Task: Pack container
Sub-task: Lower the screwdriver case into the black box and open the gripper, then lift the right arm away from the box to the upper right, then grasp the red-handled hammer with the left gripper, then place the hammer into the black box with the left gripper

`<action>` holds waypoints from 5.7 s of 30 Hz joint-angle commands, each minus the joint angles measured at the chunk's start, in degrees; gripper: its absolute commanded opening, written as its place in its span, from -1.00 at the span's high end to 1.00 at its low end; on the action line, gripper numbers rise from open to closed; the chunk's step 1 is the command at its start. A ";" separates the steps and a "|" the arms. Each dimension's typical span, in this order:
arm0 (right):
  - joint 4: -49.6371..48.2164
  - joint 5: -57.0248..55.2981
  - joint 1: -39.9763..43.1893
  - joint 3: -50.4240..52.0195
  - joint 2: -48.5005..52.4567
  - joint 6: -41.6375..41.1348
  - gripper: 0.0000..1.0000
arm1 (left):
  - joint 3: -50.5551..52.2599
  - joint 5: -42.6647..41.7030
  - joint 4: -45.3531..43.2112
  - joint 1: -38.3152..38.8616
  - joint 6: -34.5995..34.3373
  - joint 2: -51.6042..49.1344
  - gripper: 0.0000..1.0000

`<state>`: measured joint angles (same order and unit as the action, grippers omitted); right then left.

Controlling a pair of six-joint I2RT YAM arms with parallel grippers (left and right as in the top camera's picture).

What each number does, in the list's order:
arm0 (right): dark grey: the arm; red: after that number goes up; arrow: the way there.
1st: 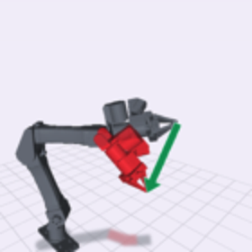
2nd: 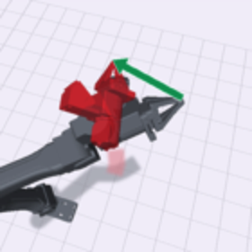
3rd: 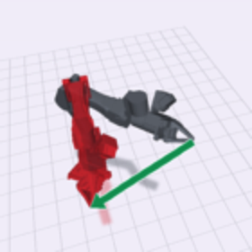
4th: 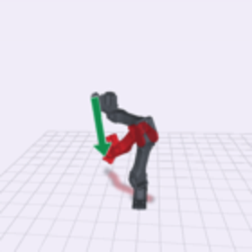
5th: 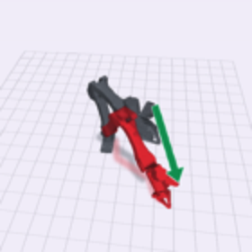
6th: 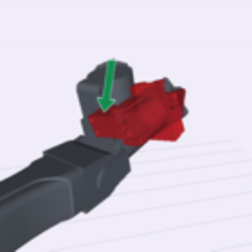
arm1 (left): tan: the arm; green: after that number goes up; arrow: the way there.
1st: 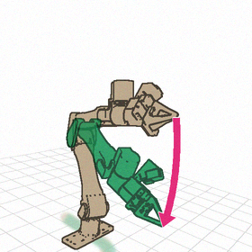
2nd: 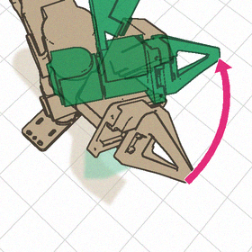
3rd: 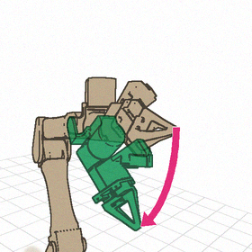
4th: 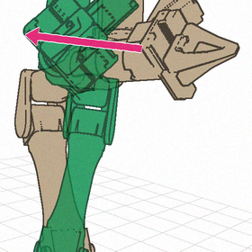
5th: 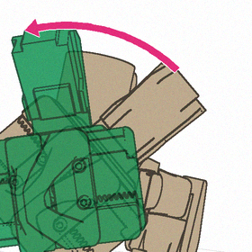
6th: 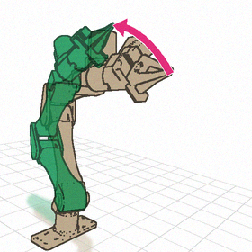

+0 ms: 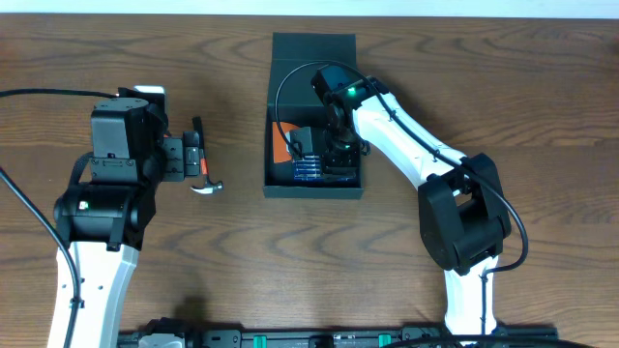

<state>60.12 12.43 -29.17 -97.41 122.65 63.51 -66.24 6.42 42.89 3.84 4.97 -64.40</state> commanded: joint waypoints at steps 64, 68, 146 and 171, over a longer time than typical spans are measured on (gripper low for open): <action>10.40 -3.63 35.45 -25.46 -1.44 -78.05 -0.98 | -1.29 -9.92 -5.84 -0.31 -19.98 -44.17 -0.58; 11.13 -3.63 35.45 -25.46 -1.44 -78.05 -0.98 | -1.29 -9.53 -5.88 -0.31 -19.61 -46.62 -0.58; 12.39 -3.61 35.45 -25.46 -1.42 -78.05 -0.99 | -9.64 -8.02 -9.86 30.23 52.68 -28.89 0.89; 12.55 -3.63 35.45 -25.46 -1.40 -78.01 -0.98 | -9.64 -3.17 -15.96 27.61 40.11 -42.16 0.89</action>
<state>72.60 8.99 6.20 -123.11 121.45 -13.67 -76.16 2.42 26.76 31.75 47.68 -105.56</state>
